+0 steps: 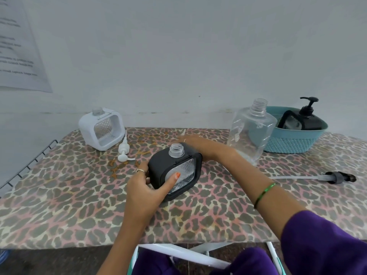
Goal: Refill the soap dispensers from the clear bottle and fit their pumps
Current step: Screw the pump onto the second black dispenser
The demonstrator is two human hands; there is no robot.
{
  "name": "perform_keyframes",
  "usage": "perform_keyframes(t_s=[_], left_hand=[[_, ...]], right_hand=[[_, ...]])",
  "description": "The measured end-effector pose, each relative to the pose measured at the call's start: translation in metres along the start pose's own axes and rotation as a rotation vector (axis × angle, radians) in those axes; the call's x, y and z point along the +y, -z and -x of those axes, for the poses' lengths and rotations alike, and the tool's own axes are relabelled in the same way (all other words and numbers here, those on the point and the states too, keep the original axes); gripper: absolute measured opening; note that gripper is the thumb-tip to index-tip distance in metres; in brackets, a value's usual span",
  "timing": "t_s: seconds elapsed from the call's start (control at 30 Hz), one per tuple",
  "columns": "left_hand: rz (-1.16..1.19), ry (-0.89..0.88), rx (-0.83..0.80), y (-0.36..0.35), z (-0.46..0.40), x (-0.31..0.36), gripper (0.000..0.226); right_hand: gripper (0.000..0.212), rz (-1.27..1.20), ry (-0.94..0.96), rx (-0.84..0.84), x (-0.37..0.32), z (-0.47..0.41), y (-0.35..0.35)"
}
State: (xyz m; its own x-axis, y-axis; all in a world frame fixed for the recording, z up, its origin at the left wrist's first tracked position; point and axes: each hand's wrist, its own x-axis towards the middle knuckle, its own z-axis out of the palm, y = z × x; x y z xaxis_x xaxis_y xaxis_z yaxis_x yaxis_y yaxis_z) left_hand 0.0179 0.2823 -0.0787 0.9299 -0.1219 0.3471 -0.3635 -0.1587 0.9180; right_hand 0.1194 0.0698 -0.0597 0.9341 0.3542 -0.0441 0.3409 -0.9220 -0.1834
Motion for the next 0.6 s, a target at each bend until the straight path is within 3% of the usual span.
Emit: perform_keyframes(t_s=[0.23,0.47,0.6], left_hand=[[-0.007,-0.021,-0.001,0.000,0.000,0.002,0.037],[-0.019,-0.025,-0.003,-0.001,-0.001,0.002,0.038],[-0.025,-0.033,0.010,0.001,-0.002,0.000,0.044]], right_hand=[[0.015,-0.139,-0.040,0.222,-0.005,-0.002,-0.011],[0.035,-0.539,-0.210,0.610,-0.013,0.016,0.013],[0.032,-0.756,-0.162,0.796,-0.029,0.038,0.043]])
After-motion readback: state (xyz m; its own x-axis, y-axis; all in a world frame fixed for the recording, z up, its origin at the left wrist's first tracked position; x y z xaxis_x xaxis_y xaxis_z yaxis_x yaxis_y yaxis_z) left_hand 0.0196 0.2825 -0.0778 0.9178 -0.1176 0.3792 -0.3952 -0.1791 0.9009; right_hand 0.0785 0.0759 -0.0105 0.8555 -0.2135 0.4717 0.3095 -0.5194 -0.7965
